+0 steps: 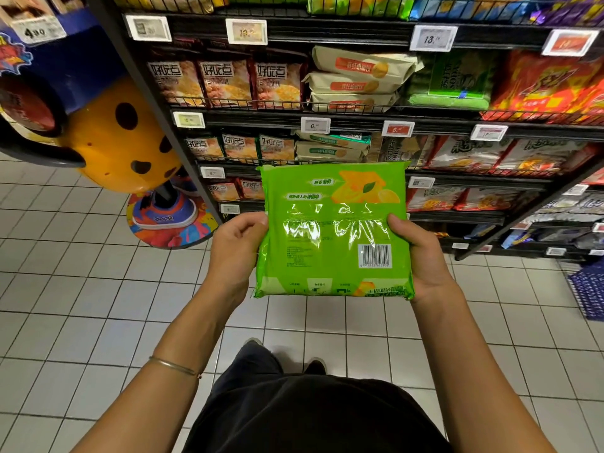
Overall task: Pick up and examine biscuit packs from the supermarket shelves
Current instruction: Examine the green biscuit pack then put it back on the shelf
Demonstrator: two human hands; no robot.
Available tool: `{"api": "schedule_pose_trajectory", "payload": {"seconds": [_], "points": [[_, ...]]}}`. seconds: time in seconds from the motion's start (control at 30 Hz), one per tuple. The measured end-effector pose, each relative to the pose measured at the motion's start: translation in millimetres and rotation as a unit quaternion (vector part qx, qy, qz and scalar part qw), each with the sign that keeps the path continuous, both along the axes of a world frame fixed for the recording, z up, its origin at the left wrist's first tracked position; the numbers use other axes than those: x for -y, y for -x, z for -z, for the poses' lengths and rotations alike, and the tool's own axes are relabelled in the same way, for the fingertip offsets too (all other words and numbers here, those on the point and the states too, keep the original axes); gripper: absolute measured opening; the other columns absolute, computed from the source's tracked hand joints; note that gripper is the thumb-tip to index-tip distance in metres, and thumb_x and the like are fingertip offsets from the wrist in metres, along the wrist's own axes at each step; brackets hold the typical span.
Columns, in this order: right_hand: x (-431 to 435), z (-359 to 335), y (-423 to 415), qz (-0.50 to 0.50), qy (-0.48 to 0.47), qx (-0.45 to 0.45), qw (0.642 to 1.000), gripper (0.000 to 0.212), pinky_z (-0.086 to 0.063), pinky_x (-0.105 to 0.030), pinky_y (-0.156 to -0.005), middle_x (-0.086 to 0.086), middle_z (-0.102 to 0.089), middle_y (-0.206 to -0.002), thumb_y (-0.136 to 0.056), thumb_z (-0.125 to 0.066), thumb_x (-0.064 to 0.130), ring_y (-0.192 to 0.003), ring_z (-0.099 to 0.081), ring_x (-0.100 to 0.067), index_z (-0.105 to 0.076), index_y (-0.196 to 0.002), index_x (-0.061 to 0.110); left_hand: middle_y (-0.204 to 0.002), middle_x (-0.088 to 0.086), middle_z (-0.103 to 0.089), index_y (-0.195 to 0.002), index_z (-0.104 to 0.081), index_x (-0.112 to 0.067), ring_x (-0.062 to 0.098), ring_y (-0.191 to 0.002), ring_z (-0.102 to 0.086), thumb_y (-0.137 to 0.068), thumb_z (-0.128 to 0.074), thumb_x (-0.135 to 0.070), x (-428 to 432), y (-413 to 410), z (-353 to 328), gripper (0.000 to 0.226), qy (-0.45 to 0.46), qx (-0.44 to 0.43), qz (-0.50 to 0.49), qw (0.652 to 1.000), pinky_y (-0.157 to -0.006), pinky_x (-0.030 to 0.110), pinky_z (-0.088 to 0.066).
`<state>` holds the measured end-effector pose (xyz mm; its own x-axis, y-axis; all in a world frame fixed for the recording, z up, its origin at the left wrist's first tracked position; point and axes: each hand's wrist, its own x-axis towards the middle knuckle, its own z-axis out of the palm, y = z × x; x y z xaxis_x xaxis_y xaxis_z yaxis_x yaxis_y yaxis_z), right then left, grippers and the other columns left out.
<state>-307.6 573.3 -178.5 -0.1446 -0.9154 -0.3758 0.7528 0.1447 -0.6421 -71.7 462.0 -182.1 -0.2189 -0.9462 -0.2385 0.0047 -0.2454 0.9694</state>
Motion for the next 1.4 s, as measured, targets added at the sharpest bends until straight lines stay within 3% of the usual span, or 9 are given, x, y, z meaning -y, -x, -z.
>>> {"api": "schedule_pose_trajectory", "payload": {"seconds": [0.13,0.33,0.43,0.57,0.67,0.87,1.13,1.3,1.4], "points": [[-0.6,-1.5,-3.5,0.002,0.024,0.011,1.0,0.035,-0.063,-0.049,-0.083,-0.012,-0.078,-0.113,-0.072,-0.073,0.028,-0.102,-0.076,-0.032,-0.084,-0.103,0.014,-0.084,0.005,-0.079,-0.094,-0.076,-0.016,0.015,-0.072,-0.074,-0.102,-0.062,-0.006,-0.9,1.8,-1.2,0.019,-0.015,-0.04,0.004,0.999,-0.062,0.03,-0.061],[-0.8,0.2,0.1,-0.006,0.007,-0.006,1.0,0.041,-0.063,-0.049,-0.083,-0.013,-0.078,-0.114,-0.08,-0.065,0.023,-0.104,-0.075,-0.033,-0.076,-0.118,0.012,-0.095,0.002,-0.077,-0.115,-0.07,-0.012,0.008,-0.08,-0.072,-0.096,-0.073,-0.013,2.2,4.9,3.2,0.019,-0.034,0.002,-0.059,0.998,-0.065,0.025,-0.057],[3.2,-3.6,-6.0,-0.012,0.017,-0.05,0.999,0.058,-0.062,-0.047,-0.082,-0.016,-0.075,-0.12,-0.083,-0.062,0.017,-0.107,-0.074,-0.034,-0.058,-0.139,0.006,-0.111,0.005,-0.067,-0.117,-0.064,-0.021,0.001,-0.08,-0.064,-0.092,-0.078,-0.013,-2.3,5.1,2.0,0.03,0.123,0.139,-0.109,0.977,-0.073,0.018,-0.053],[13.5,-7.6,-23.8,0.016,0.061,-0.127,0.99,0.055,-0.062,-0.045,-0.082,-0.014,-0.075,-0.122,-0.085,-0.066,0.009,-0.11,-0.073,-0.034,-0.056,-0.139,0.011,-0.132,0.005,-0.053,-0.133,-0.06,-0.03,0.007,-0.112,-0.057,-0.079,-0.072,-0.058,-21.3,20.3,-6.3,0.062,0.213,0.174,0.064,0.959,-0.101,0.03,-0.052],[22.1,-14.0,-31.7,0.011,0.081,-0.198,0.977,0.055,-0.056,-0.056,-0.099,-0.013,-0.065,-0.139,-0.092,-0.067,0.025,-0.126,-0.064,-0.035,-0.053,-0.145,0.02,-0.159,-0.002,-0.036,-0.158,-0.035,-0.039,0.016,-0.149,-0.035,-0.072,-0.067,-0.074,-32.3,39.8,-15.0,0.098,0.108,0.111,0.201,0.967,-0.12,0.043,-0.039],[32.0,-18.5,-28.2,-0.031,0.059,-0.35,0.934,0.05,-0.047,-0.05,-0.104,0.007,-0.065,-0.138,-0.093,-0.05,0.064,-0.131,-0.058,-0.023,-0.066,-0.133,0.039,-0.145,0.008,-0.063,-0.15,-0.05,-0.022,0.029,-0.134,-0.06,-0.063,-0.08,-0.079,-25.8,42.3,-27.5,0.108,-0.132,-0.147,0.2,0.96,-0.106,0.053,-0.052],[32.5,-2.2,0.9,0.073,-0.131,-0.39,0.908,0.03,-0.048,-0.028,-0.076,0.01,-0.07,-0.099,-0.098,-0.067,0.042,-0.096,-0.066,-0.012,-0.069,-0.12,0.022,-0.145,0.01,-0.063,-0.135,-0.07,-0.021,0.032,-0.132,-0.061,-0.066,-0.084,-0.068,-21.9,14.9,-28.4,0.085,-0.249,-0.329,0.191,0.891,-0.108,0.052,-0.049],[28.0,2.2,3.4,-0.024,-0.125,-0.142,0.982,0.042,-0.059,-0.05,-0.094,-0.013,-0.074,-0.125,-0.104,-0.052,0.046,-0.118,-0.07,-0.034,-0.074,-0.126,0.018,-0.157,0.017,-0.049,-0.154,-0.045,-0.014,0.037,-0.143,-0.048,-0.069,-0.05,-0.095,-25.4,10.8,-14.6,0.118,-0.178,-0.22,0.174,0.943,-0.117,0.038,-0.034],[31.0,4.8,-3.5,-0.028,-0.107,-0.117,0.987,0.036,-0.064,-0.047,-0.084,-0.017,-0.075,-0.122,-0.105,-0.054,0.034,-0.114,-0.072,-0.035,-0.074,-0.123,0.011,-0.155,0.012,-0.054,-0.149,-0.055,-0.025,0.04,-0.14,-0.053,-0.07,-0.06,-0.083,-11.1,8.3,-18.6,0.098,-0.266,-0.255,0.185,0.911,-0.112,0.063,-0.042]]}}
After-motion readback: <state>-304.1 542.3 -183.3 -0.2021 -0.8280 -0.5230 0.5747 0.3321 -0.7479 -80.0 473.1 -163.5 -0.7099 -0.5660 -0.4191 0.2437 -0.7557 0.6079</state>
